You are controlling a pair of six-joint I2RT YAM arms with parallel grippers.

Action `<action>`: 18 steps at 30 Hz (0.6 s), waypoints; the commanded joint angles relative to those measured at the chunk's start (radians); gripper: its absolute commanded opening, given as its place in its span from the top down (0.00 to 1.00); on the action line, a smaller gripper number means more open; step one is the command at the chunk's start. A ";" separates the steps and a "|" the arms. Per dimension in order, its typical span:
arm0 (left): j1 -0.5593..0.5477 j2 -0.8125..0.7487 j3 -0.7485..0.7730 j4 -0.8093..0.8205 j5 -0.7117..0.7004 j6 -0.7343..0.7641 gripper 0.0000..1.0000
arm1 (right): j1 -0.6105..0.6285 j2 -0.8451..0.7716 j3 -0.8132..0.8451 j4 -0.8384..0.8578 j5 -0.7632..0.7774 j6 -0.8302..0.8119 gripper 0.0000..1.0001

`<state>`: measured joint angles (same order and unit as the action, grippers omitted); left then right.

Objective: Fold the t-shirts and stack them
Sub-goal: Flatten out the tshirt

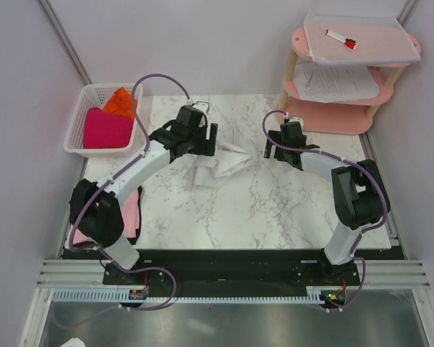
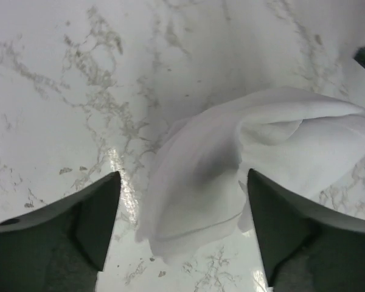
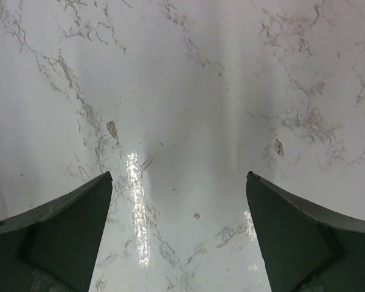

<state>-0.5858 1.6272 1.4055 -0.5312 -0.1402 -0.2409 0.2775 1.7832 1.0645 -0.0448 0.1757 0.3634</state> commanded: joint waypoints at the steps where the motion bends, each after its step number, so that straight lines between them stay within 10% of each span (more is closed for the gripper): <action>1: 0.122 0.100 -0.057 0.069 0.136 -0.120 0.00 | -0.004 -0.005 0.000 0.020 -0.035 0.012 0.02; 18: 0.185 -0.297 -0.611 0.477 0.070 -0.137 0.12 | -0.003 0.027 -0.001 0.037 -0.105 0.026 0.02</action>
<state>-0.4240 1.3571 0.8402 -0.2150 -0.0696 -0.3431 0.2775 1.7870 1.0645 -0.0380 0.1074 0.3710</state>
